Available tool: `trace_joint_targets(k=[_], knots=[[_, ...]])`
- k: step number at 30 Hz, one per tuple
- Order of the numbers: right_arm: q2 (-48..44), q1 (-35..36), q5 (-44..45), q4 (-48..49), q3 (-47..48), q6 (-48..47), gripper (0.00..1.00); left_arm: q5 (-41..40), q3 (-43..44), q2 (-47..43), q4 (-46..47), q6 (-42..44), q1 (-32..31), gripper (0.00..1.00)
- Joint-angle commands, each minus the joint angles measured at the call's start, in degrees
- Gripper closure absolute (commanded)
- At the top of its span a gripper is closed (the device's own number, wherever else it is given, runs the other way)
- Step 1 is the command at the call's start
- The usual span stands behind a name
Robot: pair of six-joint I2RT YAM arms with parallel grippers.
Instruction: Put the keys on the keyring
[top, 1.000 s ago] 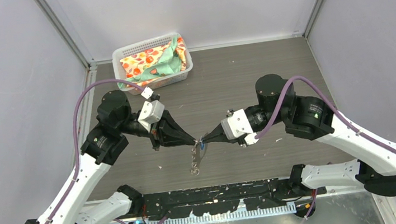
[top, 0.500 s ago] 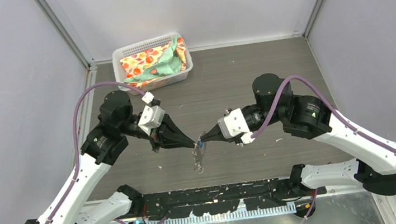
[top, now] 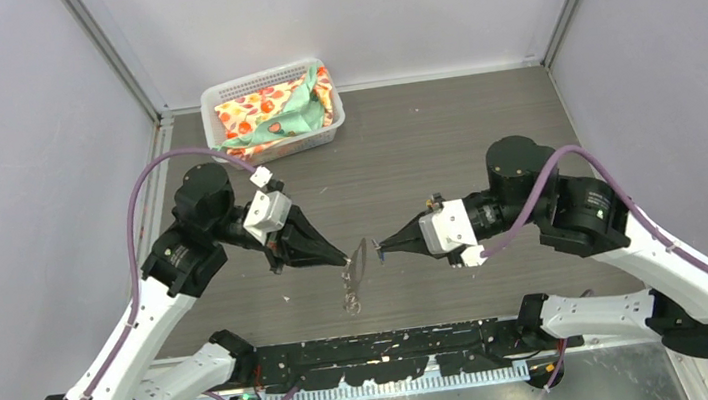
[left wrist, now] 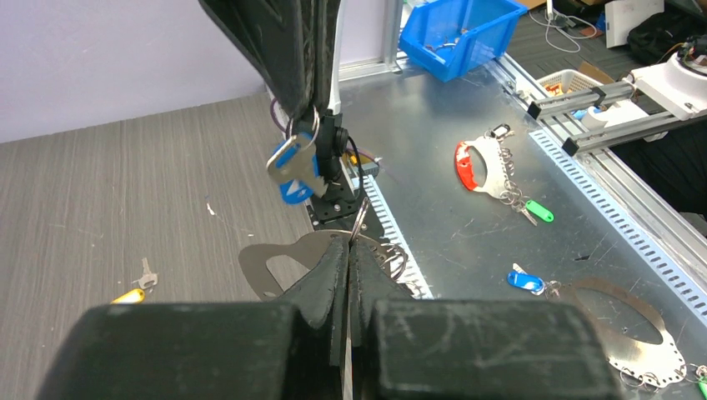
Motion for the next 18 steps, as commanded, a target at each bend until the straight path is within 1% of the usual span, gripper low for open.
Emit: trace_joint_targets(k=[1,5,11,16,18], knots=[[-1.3,0.3,-2.0,0.4,0.3,1.1,0.99,0.3,2.2,-0.8,2.0,-1.5,-0.2,1.00],[-1.1,0.3,-4.1,1.1,0.2,2.2,0.99,-0.1,2.7,-0.9,2.0,-2.4,-0.2,1.00],[1.0,0.4,-5.2,-0.4,1.9,1.0,0.99,-0.2,2.6,-1.0,2.1,-2.6,-0.2,1.00],[2.1,0.4,-4.4,2.7,1.0,0.6,0.99,-1.1,2.6,-1.1,2.8,-3.2,-0.2,1.00],[2.5,0.4,-4.6,2.5,1.3,0.3,0.99,-1.4,2.5,-1.2,2.9,-3.6,-0.2,1.00]])
